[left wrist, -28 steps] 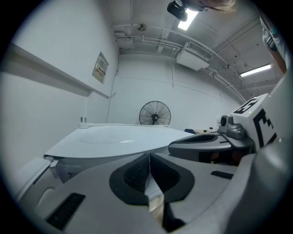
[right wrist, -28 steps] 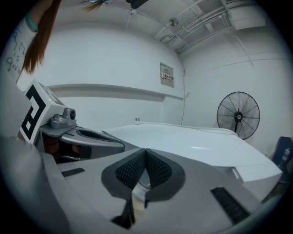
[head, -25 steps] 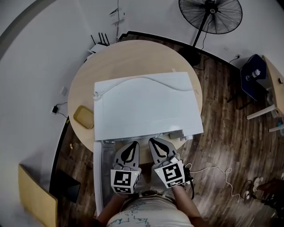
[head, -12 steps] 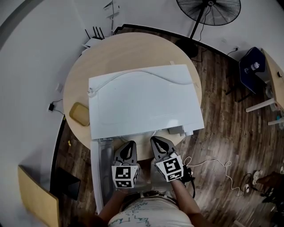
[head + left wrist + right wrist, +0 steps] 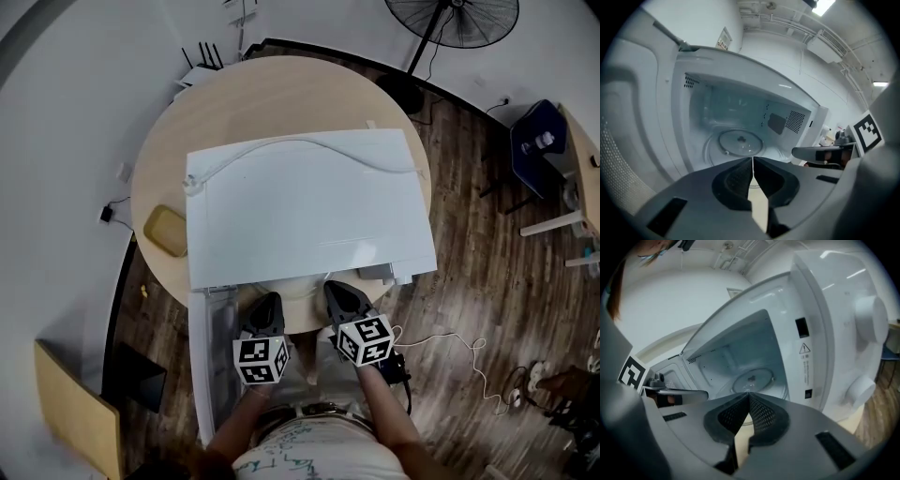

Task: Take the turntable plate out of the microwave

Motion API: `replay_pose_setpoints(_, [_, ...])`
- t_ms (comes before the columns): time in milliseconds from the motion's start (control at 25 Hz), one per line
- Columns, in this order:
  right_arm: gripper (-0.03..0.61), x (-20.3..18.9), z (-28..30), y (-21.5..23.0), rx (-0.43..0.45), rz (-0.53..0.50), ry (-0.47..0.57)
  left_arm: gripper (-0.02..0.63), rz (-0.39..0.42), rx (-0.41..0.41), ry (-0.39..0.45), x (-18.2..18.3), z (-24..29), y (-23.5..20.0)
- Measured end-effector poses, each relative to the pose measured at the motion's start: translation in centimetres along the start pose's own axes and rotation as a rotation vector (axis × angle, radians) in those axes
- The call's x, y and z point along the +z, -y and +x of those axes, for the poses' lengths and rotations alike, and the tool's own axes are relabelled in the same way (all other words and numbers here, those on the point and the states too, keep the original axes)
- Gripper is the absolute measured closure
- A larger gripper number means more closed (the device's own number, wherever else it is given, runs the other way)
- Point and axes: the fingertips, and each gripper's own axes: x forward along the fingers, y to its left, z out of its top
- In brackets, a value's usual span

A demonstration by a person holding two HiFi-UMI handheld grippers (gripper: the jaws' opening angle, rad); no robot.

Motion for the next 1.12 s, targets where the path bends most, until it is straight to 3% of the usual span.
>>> replay_pose_setpoints(200, [0.588, -1.8, 0.7, 1.2, -0.023, -0.006, -0.059, 0.597, -0.06, 0.035, -0.028, -1.4, 0.6, -1.1])
replay_pose_setpoints(520, [0.588, -3.6, 1.7, 2.4, -0.059, -0.022, -0.119, 0.597, 0.051, 0.078, -0.064, -3.8, 1.6, -1.8])
replay_pose_setpoints(840, [0.588, -4.1, 1.9, 2.4, -0.075, -0.062, -0.146, 0.597, 0.075, 0.095, -0.101, -5.7, 1.0, -2.4])
replay_pose_setpoints(1120, [0.588, -4.5, 1.9, 2.1, -0.062, -0.091, -0.165, 0.597, 0.041, 0.104, -0.108, -5.8, 0.7, -2.6])
